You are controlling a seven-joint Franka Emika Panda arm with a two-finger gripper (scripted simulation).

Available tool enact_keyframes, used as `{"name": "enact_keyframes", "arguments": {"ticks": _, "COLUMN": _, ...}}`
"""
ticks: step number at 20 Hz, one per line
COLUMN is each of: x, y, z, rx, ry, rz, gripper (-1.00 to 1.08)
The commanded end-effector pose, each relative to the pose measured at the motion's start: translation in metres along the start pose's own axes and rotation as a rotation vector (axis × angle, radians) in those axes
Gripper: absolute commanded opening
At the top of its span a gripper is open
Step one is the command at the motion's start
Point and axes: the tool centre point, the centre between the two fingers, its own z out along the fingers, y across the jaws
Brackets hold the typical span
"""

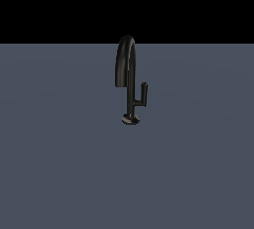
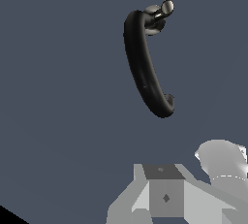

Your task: Turn on the faucet by rotating a designated handle.

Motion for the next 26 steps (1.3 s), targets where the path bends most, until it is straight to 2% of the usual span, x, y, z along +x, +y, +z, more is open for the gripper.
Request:
{"name": "enact_keyframes", "arguments": {"ticks": 1, "x": 0.017, "y": -0.001, "z": 0.002, "rx": 0.046, "ry": -0.040, "rz": 0.045, "gripper": -1.00}}
{"name": "enact_keyframes", "arguments": {"ticks": 12, "x": 0.097, "y": 0.002, "z": 0.020, "rx": 0.262, "ry": -0.231, "rz": 0.253, "gripper": -1.00}}
{"name": "enact_keyframes", "arguments": {"ticks": 26, "x": 0.198, "y": 0.024, "z": 0.076, "rx": 0.580, "ry": -0.511, "rz": 0.562, "gripper": -1.00}}
